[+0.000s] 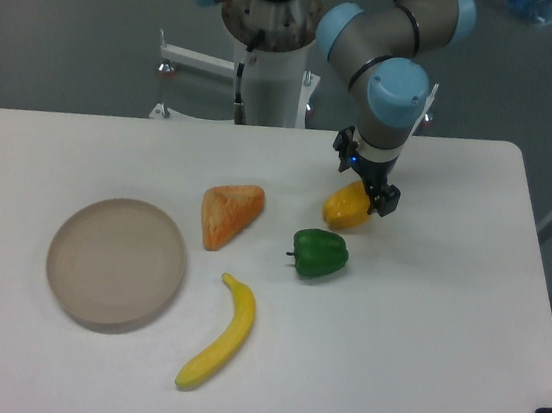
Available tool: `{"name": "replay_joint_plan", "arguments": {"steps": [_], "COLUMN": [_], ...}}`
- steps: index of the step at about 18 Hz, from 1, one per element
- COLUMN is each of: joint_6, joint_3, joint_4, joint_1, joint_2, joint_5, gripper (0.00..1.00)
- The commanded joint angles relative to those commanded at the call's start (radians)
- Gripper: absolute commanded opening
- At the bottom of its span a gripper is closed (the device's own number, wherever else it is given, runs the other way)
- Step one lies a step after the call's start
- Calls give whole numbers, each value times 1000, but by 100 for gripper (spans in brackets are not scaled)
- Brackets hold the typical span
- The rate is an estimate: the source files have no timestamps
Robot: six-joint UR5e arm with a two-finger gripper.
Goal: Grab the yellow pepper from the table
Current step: 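Close the gripper fingers around the yellow pepper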
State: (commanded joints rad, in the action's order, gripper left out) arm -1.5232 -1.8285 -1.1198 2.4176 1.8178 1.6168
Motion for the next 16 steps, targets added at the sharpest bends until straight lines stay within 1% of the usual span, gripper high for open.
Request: {"name": "replay_joint_plan", "arguments": {"steps": [4,5,7,12,14,16], "joint_6": [17,28,35,35,35,35], "joint_3": [-2,-2,-8,-41,-51,-57], "joint_4": [2,3,35,87,118,130], "joint_1": [-2,-14,-23,-26,-28,-28], "joint_2": [8,11,15,25,32,43], "joint_5": [-3,-8,-8,-8,-6,-6], "gripper": [100,100,100,100,100,100]}}
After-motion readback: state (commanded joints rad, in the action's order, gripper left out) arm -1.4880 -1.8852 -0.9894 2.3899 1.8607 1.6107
